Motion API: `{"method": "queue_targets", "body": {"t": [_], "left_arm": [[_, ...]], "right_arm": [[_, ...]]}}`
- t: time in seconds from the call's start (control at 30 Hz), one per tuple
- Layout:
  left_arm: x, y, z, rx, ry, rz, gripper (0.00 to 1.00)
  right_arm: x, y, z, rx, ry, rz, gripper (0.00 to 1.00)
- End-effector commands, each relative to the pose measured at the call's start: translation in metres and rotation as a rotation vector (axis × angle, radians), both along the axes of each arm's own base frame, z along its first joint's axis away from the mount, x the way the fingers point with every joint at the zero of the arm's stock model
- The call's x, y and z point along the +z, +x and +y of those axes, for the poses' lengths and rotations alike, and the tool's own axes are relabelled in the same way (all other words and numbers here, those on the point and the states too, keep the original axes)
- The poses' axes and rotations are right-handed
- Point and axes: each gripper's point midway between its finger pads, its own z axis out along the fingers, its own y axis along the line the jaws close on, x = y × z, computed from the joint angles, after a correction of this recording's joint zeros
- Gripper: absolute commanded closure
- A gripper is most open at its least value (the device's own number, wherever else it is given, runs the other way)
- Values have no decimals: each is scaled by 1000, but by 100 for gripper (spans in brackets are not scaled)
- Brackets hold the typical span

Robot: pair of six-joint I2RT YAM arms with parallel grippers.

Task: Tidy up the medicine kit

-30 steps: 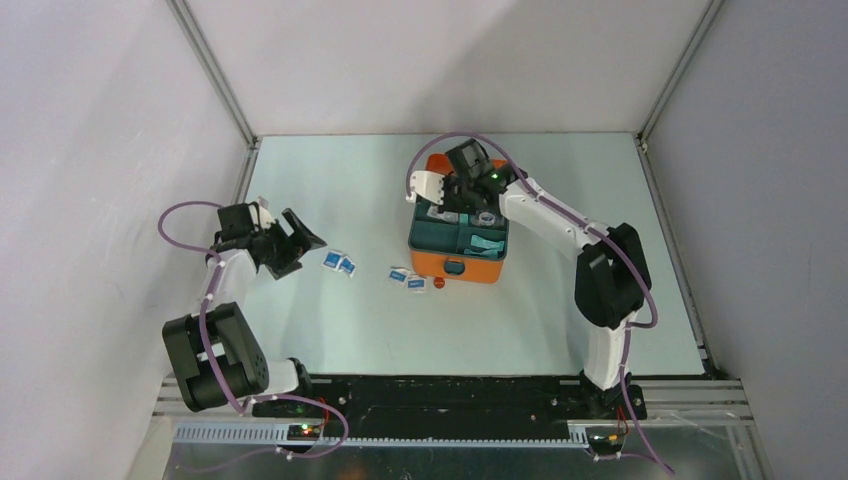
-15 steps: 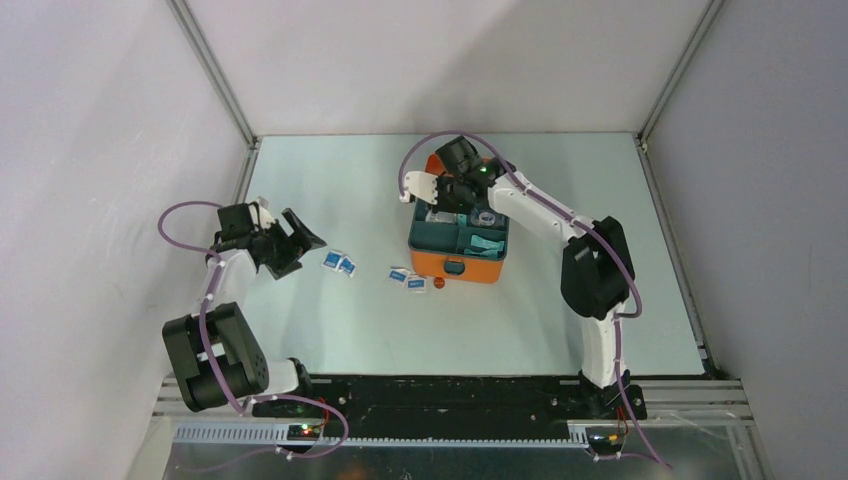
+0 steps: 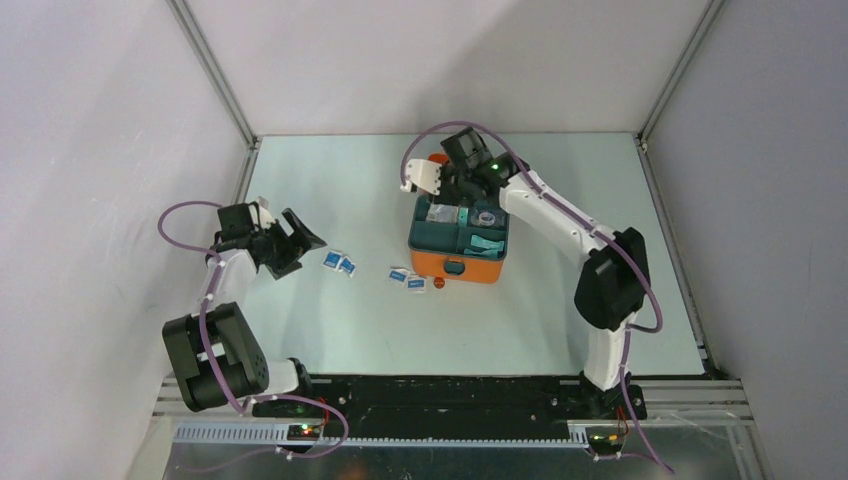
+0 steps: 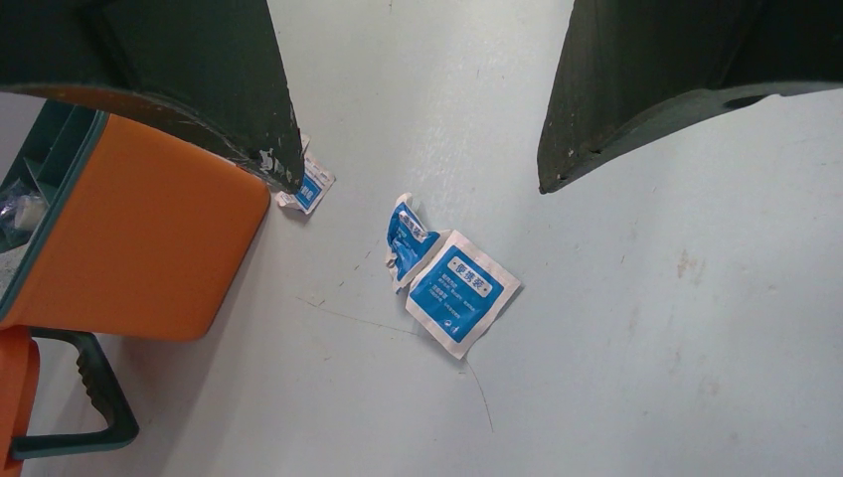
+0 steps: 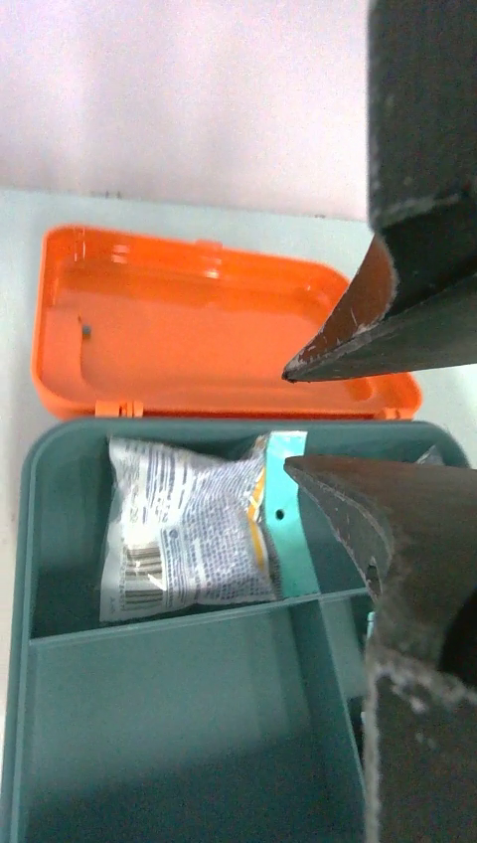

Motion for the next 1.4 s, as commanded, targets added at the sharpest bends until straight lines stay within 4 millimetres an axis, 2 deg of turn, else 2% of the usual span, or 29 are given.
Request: {"method": "queue_targets", "body": {"t": [0.0, 0.13, 0.23, 0.3, 0.4, 0.5, 0.63, 0.67, 0.7, 0.8, 0.87, 1.07, 1.17, 1.37], "left_arm": [[14, 12, 6, 2, 17, -57, 9], [5, 12, 13, 6, 55, -32, 11], [-1, 12, 25, 38, 117, -16, 12], [-5, 11, 32, 67, 150, -7, 13], [-14, 8, 30, 65, 135, 18, 15], [-20, 6, 28, 58, 130, 32, 15], [-14, 4, 22, 38, 113, 6, 15], [-10, 5, 21, 37, 113, -9, 15], [-8, 5, 19, 31, 108, -17, 15], [0, 6, 17, 27, 105, -44, 14], [2, 6, 17, 26, 101, -53, 14], [5, 9, 14, 24, 82, -57, 13], [4, 9, 14, 22, 77, -54, 13], [1, 8, 13, 17, 73, -47, 13]], "right_arm": [[67, 0, -4, -63, 130, -105, 61], [90, -11, 6, -127, 289, -67, 54], [93, -21, 15, -204, 419, 15, 47], [85, -31, 26, -218, 478, 86, 44], [57, -57, 58, -154, 484, 247, 44], [32, -78, 88, -93, 425, 307, 48], [-14, -99, 112, 2, 300, 358, 52], [-29, -103, 113, 31, 251, 364, 52], [-36, -111, 116, 65, 222, 368, 52], [-70, -125, 107, 170, 75, 329, 50], [-82, -132, 99, 229, 8, 288, 47], [-100, -151, 76, 353, -122, 238, 32], [-109, -158, 71, 393, -170, 231, 30], [-122, -158, 76, 396, -189, 249, 31]]}}
